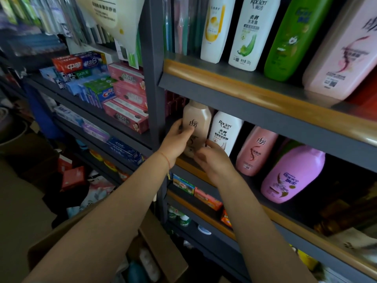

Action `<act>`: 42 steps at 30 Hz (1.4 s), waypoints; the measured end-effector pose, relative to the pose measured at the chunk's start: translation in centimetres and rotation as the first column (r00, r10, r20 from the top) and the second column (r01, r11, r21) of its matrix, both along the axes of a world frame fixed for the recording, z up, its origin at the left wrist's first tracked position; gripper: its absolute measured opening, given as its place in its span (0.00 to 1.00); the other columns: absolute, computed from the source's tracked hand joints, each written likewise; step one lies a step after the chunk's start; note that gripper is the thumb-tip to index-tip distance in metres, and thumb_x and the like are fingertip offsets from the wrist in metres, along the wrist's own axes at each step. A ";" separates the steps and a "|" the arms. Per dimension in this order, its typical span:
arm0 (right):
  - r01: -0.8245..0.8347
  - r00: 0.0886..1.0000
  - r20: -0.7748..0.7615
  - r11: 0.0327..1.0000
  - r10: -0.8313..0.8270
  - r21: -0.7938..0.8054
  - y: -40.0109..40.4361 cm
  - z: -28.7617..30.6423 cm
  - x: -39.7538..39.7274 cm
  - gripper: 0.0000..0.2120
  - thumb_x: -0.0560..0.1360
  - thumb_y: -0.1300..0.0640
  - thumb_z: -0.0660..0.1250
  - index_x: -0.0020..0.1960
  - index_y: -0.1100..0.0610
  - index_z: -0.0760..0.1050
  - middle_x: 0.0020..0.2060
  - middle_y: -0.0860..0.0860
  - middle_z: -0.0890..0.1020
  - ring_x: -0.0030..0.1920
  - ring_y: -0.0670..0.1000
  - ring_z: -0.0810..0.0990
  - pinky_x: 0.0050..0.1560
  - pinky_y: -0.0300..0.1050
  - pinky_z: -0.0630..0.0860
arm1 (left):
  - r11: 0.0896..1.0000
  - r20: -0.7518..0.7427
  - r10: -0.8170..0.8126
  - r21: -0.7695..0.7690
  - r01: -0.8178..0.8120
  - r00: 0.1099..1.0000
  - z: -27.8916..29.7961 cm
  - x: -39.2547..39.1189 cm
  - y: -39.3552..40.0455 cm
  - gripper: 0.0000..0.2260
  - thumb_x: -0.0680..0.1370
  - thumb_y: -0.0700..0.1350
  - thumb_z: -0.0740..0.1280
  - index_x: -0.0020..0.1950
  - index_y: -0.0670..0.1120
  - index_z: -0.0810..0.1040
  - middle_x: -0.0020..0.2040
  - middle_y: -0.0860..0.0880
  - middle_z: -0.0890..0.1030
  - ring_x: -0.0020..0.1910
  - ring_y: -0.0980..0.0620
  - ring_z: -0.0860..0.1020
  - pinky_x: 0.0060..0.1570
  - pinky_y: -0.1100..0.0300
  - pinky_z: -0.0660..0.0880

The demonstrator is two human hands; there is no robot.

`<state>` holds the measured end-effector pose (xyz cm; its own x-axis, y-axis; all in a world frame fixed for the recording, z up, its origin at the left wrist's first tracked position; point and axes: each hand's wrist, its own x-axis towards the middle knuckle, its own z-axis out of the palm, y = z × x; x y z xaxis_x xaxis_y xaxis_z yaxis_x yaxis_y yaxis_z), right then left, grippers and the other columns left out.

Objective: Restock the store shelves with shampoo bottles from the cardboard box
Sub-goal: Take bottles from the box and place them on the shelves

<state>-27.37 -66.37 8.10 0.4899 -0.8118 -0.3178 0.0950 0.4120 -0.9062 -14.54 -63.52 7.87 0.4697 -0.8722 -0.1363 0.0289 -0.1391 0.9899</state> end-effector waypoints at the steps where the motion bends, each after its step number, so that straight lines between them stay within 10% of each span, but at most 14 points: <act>1: 0.005 1.000 0.024 1.000 -0.005 0.008 0.0 0.1 0.2 0.23 0.76 0.73 0.57 0.68 0.60 0.71 0.58 0.57 0.80 0.53 0.51 0.81 0.55 0.41 0.79 | 1.000 0.005 -0.002 0.005 0.002 1.000 0.0 0.3 -0.3 0.31 0.72 0.61 0.66 0.75 0.60 0.66 0.68 0.53 0.76 0.66 0.51 0.75 0.68 0.45 0.71; 8: 0.103 0.975 0.182 0.986 -0.125 0.128 -0.3 0.1 1.8 0.12 0.76 0.69 0.57 0.50 0.56 0.76 0.43 0.51 0.82 0.49 0.49 0.79 0.60 0.46 0.72 | 1.000 0.008 -0.015 -0.023 0.016 1.000 -0.4 1.0 -2.0 0.31 0.71 0.58 0.68 0.73 0.61 0.67 0.65 0.54 0.78 0.64 0.51 0.76 0.65 0.45 0.74; 15: 0.195 0.943 0.220 0.952 -0.248 0.237 0.2 -0.4 1.5 0.22 0.75 0.69 0.59 0.68 0.62 0.70 0.57 0.57 0.79 0.62 0.55 0.77 0.71 0.52 0.66 | 0.999 0.049 -0.038 -0.006 0.039 0.998 -0.7 1.2 -2.0 0.31 0.69 0.56 0.68 0.73 0.61 0.69 0.65 0.55 0.79 0.65 0.52 0.76 0.68 0.46 0.72; 18: 0.124 0.961 0.225 0.976 -0.163 0.178 1.7 0.1 0.2 0.12 0.78 0.65 0.60 0.61 0.63 0.74 0.53 0.58 0.82 0.59 0.57 0.79 0.65 0.50 0.73 | 0.999 0.077 -0.017 -0.026 0.019 0.997 0.1 0.3 1.6 0.22 0.79 0.47 0.67 0.73 0.54 0.71 0.68 0.51 0.77 0.66 0.52 0.75 0.68 0.51 0.72; 23: -0.060 0.987 0.150 0.997 0.051 0.055 6.3 -1.9 1.3 0.11 0.81 0.59 0.58 0.49 0.61 0.77 0.41 0.57 0.84 0.40 0.54 0.83 0.42 0.45 0.79 | 0.990 -0.051 0.141 0.025 -0.139 0.989 -4.2 1.8 12.1 0.08 0.83 0.40 0.62 0.52 0.43 0.82 0.45 0.45 0.84 0.40 0.48 0.83 0.41 0.58 0.81; 29: -0.423 0.859 -0.226 0.886 0.459 0.191 14.0 -13.1 7.1 0.10 0.82 0.60 0.58 0.49 0.60 0.76 0.39 0.56 0.82 0.35 0.52 0.82 0.37 0.43 0.77 | 0.738 0.138 0.506 0.442 -0.511 0.851 -17.9 5.7 26.2 0.07 0.82 0.42 0.63 0.51 0.45 0.82 0.50 0.46 0.82 0.50 0.47 0.80 0.45 0.57 0.74; 35: -0.472 0.626 -0.424 0.751 0.654 0.461 21.3 -28.0 10.8 0.07 0.82 0.58 0.60 0.57 0.59 0.73 0.47 0.57 0.81 0.43 0.53 0.82 0.44 0.46 0.78 | 0.486 0.754 0.159 0.502 -0.716 0.637 -27.8 5.9 37.0 0.26 0.74 0.44 0.72 0.71 0.42 0.73 0.74 0.35 0.66 0.75 0.34 0.61 0.75 0.42 0.52; 42: -0.265 0.463 -0.619 0.765 0.635 0.587 24.1 -40.4 11.5 0.18 0.82 0.58 0.60 0.71 0.59 0.66 0.61 0.59 0.76 0.61 0.58 0.77 0.58 0.54 0.78 | 0.392 0.648 0.294 0.589 -0.707 0.703 -31.9 7.9 39.8 0.39 0.79 0.50 0.67 0.82 0.49 0.46 0.79 0.39 0.56 0.75 0.39 0.62 0.69 0.46 0.68</act>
<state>-15.83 -42.31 -32.28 0.1728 -0.2755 -0.9456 -0.8318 0.4733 -0.2899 -6.64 -23.70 -23.99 0.9576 -0.0854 -0.2751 0.0383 -0.9088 0.4155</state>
